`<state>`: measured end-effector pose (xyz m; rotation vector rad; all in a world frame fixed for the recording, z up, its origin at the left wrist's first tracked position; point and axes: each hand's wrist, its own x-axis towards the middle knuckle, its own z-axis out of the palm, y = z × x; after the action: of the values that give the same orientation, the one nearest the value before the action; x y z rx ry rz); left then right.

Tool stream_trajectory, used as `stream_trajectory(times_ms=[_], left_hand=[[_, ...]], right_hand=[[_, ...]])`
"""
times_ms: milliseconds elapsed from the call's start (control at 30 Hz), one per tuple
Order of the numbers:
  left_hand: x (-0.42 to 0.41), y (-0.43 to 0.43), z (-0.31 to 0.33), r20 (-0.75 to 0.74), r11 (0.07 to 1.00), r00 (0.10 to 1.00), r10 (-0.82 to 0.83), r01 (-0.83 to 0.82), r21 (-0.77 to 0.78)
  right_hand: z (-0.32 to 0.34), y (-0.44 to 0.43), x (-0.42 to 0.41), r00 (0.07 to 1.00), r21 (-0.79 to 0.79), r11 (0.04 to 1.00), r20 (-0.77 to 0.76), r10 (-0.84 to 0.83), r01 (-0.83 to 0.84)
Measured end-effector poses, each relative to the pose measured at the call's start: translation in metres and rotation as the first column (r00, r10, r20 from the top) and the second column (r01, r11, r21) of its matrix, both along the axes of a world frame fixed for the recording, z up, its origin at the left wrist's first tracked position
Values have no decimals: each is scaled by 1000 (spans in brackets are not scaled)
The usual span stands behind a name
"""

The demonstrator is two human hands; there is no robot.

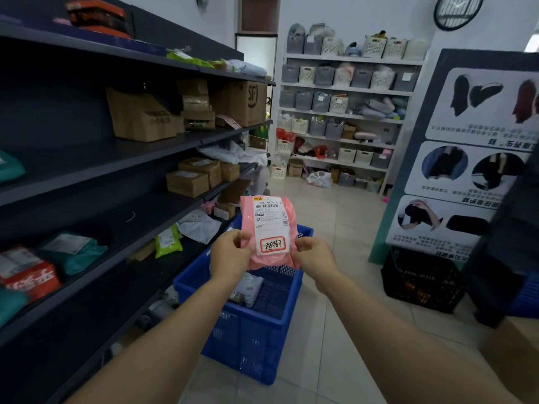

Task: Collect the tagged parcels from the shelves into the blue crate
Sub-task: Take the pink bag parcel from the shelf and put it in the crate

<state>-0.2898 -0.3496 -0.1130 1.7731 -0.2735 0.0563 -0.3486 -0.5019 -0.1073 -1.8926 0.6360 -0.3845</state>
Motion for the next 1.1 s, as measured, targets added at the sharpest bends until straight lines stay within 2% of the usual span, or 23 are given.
stream_trajectory(times_ms=[233, 600, 933, 1100], left_hand=[[76, -84, -12, -10, 999, 999, -33, 34, 30], [173, -206, -45, -80, 998, 997, -17, 21, 61], [247, -335, -82, -157, 987, 975, 157, -150, 51], [277, -381, -96, -208, 971, 949, 238, -232, 55]], right_hand=[[-16, -81, 77, 998, -20, 998, -35, -53, 52], [-54, -206, 178, 994, 69, 996, -95, -57, 64], [-81, -342, 273, 981, -1, 995, -166, 99, -101], [-86, -386, 314, 961, 17, 984, -215, 175, -175]])
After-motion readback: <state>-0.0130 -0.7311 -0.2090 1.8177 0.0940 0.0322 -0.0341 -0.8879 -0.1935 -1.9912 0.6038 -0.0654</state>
